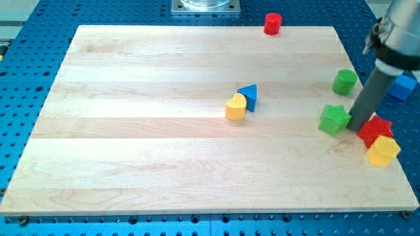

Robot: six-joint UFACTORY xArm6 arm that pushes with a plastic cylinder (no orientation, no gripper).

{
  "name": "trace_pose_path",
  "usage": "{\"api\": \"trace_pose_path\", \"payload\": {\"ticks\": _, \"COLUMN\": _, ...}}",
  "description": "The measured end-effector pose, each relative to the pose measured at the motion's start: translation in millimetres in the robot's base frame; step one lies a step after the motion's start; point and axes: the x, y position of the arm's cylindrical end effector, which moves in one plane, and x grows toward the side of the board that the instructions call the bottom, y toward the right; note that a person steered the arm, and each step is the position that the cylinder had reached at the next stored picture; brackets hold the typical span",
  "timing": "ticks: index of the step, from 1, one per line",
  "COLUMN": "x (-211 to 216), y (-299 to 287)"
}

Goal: Separate red star from the hexagon

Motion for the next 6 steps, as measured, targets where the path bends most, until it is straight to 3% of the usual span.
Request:
{"api": "trace_pose_path", "payload": {"ticks": 1, "x": 0.6, "y": -97.4}}
{"api": "trace_pose_path", "payload": {"ticks": 2, "x": -4.8, "y": -138.3}}
{"api": "trace_pose_path", "payload": {"ticks": 3, "x": 5.5, "y": -138.5}}
{"api": "trace_pose_path", "payload": {"ticks": 6, "x": -32.8, "y": 65.5}}
